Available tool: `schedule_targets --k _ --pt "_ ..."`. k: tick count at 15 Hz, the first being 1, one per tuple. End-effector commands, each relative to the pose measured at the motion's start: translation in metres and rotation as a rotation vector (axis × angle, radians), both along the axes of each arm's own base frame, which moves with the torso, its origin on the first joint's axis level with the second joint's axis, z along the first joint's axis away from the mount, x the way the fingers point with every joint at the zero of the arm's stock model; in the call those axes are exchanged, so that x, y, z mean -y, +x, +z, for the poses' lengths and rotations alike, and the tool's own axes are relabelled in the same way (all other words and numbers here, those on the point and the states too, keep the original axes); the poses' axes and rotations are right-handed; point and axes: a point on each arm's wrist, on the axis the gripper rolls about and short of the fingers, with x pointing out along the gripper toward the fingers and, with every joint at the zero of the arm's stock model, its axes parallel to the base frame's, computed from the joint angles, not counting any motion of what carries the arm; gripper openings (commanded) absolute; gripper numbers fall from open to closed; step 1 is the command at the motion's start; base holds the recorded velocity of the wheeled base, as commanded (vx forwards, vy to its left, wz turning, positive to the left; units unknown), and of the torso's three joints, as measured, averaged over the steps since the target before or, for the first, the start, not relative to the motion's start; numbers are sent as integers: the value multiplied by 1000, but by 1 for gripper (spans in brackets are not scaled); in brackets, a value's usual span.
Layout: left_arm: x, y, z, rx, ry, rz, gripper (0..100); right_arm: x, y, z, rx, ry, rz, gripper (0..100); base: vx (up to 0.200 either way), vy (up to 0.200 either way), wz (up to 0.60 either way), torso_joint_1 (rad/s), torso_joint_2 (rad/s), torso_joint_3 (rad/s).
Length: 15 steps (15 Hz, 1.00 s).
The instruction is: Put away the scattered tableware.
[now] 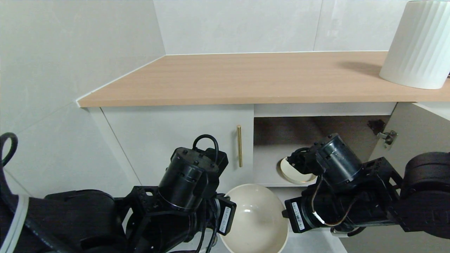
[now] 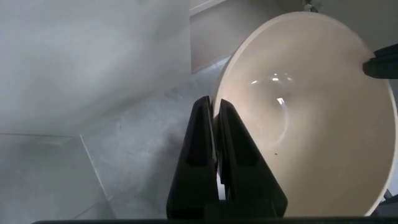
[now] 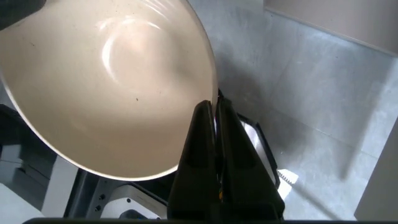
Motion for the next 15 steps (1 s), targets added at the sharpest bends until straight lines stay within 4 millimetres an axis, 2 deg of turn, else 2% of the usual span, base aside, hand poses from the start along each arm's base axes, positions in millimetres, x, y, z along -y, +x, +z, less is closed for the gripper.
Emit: schedule_targets --k 1,2,8,9,15 --pt "0 0 1 1 -4 1 0 -1 1 -1 -1 -3 -1 0 0 0 0 0 0 0" --pt "0 0 1 2 -5 1 0 -2 1 0 6 11 -5 100 0 0 0 0 0 0" --pt "0 0 2 3 -7 1 0 -3 4 -1 3 30 -25 100 0 0 0 0 0 0" --pt "0 0 1 2 -5 1 0 -4 4 -3 1 26 -27 0 0 0 0 0 0 0" --pt "-1 0 2 4 -6 2 0 -4 5 -4 5 18 -34 0 0 0 0 0 0 0"
